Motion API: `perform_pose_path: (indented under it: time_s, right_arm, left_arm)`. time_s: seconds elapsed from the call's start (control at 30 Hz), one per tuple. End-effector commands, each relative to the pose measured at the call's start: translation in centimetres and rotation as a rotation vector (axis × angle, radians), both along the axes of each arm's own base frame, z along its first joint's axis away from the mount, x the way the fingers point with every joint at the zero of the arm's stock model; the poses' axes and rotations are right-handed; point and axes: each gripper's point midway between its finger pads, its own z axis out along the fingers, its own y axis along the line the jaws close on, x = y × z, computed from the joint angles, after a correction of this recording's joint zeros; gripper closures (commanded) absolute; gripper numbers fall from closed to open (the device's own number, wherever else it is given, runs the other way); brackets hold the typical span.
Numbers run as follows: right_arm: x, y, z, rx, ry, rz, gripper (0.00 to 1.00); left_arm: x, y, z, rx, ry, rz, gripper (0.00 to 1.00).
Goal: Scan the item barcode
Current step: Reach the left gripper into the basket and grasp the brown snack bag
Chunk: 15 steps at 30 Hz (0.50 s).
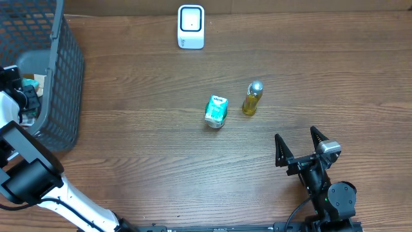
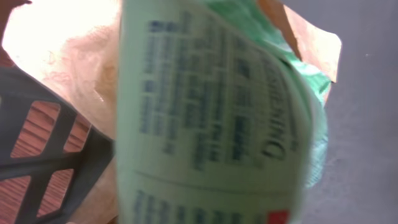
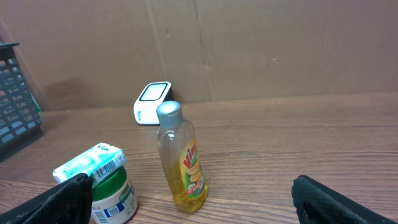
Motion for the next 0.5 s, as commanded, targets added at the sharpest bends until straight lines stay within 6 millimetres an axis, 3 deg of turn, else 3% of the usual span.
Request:
perform_pose_path:
  time_s: [0.0,0.07,0.2,0.4,0.43,0.47]
  right_arm:
    - [0.0,0.0,-0.3,-0.003,-0.001,-0.004,0.00]
    - [0.0,0.0,-0.3,-0.003,-0.001,-0.004,0.00]
    - [0.0,0.0,-0.3,-0.003,-0.001,-0.004,0.00]
    - [0.0,0.0,-0.3,-0.003,-0.001,-0.004,0.00]
    - [0.0,0.0,-0.3,-0.003,-0.001,-0.004,0.00]
    - [0.0,0.0,-0.3,-0.003,-0.001,-0.004,0.00]
  left_arm:
    - [0.0,-1.4,-0.7,-0.100,-0.037,0.047,0.90]
    - [0.7,-1.4,1.8,-0.074,-0.084,0.043,0.92]
    - [1.9,-1.6,8.8,0.003,-0.204,0.035,0.94]
    - [2.0,-3.3,20.6,0.124,-0.439,0.031,0.91]
    - [1.8,-4.0,23.3,0.150,-0.497,0.028,0.91]
    - [1.6,-4.4,24.7,0.162,-0.526,0.027,0.91]
